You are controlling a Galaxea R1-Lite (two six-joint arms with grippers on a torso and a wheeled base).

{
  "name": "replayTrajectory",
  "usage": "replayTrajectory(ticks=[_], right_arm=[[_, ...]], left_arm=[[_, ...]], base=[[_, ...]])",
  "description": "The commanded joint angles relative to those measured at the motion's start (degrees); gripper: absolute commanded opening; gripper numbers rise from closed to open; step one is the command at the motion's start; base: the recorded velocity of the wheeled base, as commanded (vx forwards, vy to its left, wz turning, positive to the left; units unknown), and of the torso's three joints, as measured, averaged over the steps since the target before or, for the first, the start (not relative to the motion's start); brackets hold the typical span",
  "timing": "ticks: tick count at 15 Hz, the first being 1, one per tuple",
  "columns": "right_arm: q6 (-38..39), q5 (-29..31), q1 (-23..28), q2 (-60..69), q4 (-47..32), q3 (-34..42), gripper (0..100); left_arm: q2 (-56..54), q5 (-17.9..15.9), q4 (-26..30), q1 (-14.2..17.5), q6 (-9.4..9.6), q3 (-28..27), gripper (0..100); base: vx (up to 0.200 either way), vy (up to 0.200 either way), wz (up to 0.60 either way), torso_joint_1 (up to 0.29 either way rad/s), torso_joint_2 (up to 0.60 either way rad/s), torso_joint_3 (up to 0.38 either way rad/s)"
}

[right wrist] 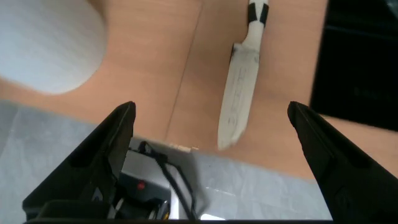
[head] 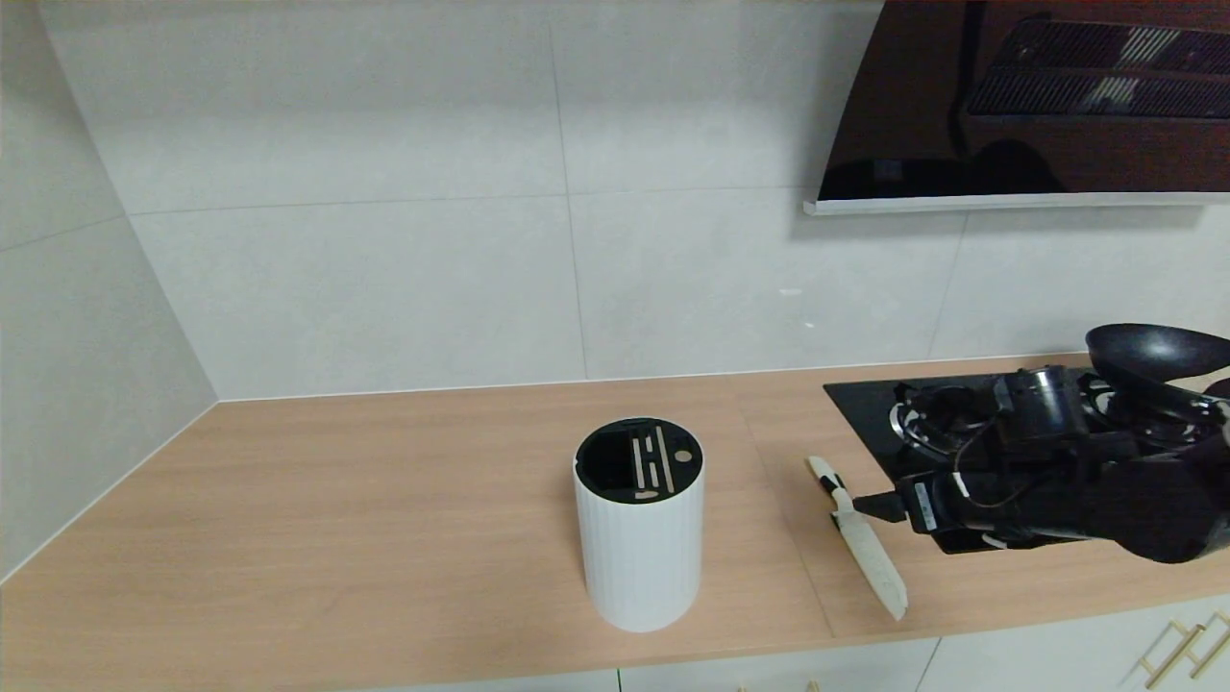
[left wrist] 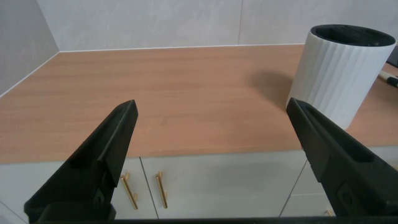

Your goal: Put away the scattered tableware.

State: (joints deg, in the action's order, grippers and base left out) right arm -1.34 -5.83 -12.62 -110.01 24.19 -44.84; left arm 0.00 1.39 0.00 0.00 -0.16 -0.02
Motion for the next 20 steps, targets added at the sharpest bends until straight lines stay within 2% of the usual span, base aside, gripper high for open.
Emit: replayTrajectory(ticks=[1, 4, 8, 14, 17, 20], right_arm=[[0.2, 0.7, 0.0, -11.1, 1.3, -5.4, 100], [0.3, 2.8, -0.1, -17.1, 3.0, -8.6, 100], [0.4, 3.3, 0.7, -23.5, 10.7, -10.2, 100], [1.0, 4.3, 1.8, -27.0, 12.0, -12.6, 100], [2.1, 5.8, 1.7, -29.5, 18.7, -12.8, 100], [2.1, 5.8, 1.8, -30.7, 19.2, -13.6, 100]], left_arm=[[0.0, 0.0, 0.0, 0.0, -0.02, 0.0, 100], [0.0, 0.0, 0.0, 0.0, -0.02, 0.0, 100], [0.0, 0.0, 0.0, 0.0, -0.02, 0.0, 100], [0.0, 0.0, 0.0, 0.0, -0.02, 0.0, 100], [0.0, 0.0, 0.0, 0.0, -0.02, 0.0, 100], [0.0, 0.0, 0.0, 0.0, -0.02, 0.0, 100]], base=[[0.0, 0.0, 0.0, 0.0, 0.0, 0.0], [0.0, 0.0, 0.0, 0.0, 0.0, 0.0], [0.0, 0.0, 0.0, 0.0, 0.0, 0.0], [0.0, 0.0, 0.0, 0.0, 0.0, 0.0], [0.0, 0.0, 0.0, 0.0, 0.0, 0.0], [0.0, 0.0, 0.0, 0.0, 0.0, 0.0]])
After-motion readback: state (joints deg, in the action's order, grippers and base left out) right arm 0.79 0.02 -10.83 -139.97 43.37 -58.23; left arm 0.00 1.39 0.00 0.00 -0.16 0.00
